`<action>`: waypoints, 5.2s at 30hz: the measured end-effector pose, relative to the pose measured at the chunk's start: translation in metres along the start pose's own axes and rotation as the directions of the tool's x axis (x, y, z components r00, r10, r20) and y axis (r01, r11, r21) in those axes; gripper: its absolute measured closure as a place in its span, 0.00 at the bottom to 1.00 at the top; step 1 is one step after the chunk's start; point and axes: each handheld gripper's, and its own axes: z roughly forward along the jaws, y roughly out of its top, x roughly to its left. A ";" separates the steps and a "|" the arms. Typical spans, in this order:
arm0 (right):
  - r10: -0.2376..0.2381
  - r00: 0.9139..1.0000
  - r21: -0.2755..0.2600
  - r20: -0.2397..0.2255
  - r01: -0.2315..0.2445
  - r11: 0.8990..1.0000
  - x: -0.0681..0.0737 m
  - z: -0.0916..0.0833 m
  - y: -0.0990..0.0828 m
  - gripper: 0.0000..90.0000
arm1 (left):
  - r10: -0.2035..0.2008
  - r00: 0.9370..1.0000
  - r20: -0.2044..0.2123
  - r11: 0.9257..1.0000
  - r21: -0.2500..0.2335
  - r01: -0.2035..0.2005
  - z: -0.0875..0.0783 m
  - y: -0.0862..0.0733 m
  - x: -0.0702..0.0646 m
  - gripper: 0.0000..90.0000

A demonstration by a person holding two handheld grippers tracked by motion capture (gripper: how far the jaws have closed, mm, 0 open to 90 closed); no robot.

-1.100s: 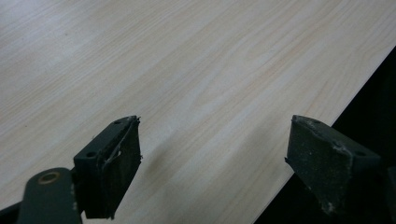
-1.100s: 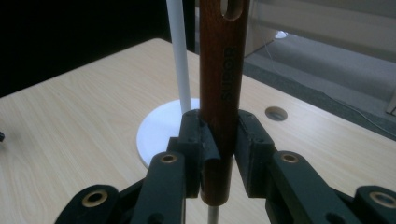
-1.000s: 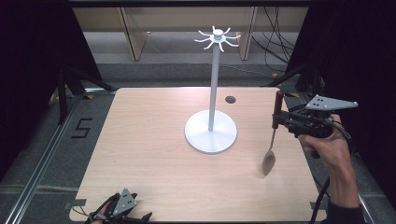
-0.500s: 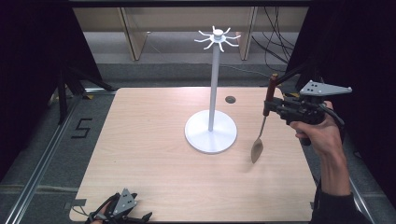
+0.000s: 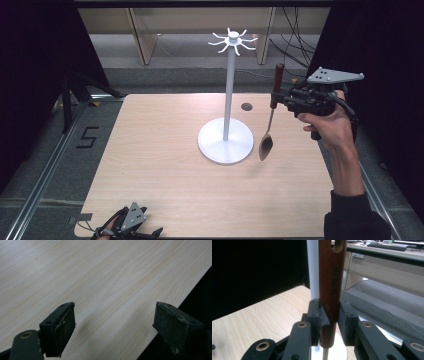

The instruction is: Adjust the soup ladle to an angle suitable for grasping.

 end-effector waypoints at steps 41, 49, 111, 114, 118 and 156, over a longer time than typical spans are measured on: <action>-0.030 0.999 0.006 -0.015 0.030 1.000 0.010 0.039 0.055 0.82 | -0.008 1.000 0.006 1.000 -0.009 0.008 -0.001 0.000 -0.001 0.19; -0.023 1.000 0.025 -0.014 0.023 0.999 0.011 0.047 0.055 0.82 | -0.008 1.000 0.006 1.000 -0.011 0.008 -0.001 0.000 -0.001 0.19; 0.041 0.998 0.009 0.040 -0.041 0.999 0.021 0.019 -0.023 0.51 | -0.008 1.000 0.003 1.000 -0.002 0.008 -0.001 0.000 -0.001 0.19; 0.034 0.998 0.009 0.046 -0.035 0.999 0.023 0.018 -0.027 0.51 | -0.005 1.000 0.001 1.000 -0.001 0.005 -0.001 0.000 -0.001 0.19; 0.037 0.999 0.012 0.040 -0.037 0.999 0.025 0.016 -0.033 0.51 | -0.001 1.000 0.000 1.000 -0.002 0.001 -0.002 0.000 -0.001 0.19; 0.059 0.997 0.096 0.040 -0.063 0.993 0.028 0.028 -0.099 0.48 | -0.013 1.000 0.002 1.000 -0.010 0.013 0.000 0.001 -0.001 0.19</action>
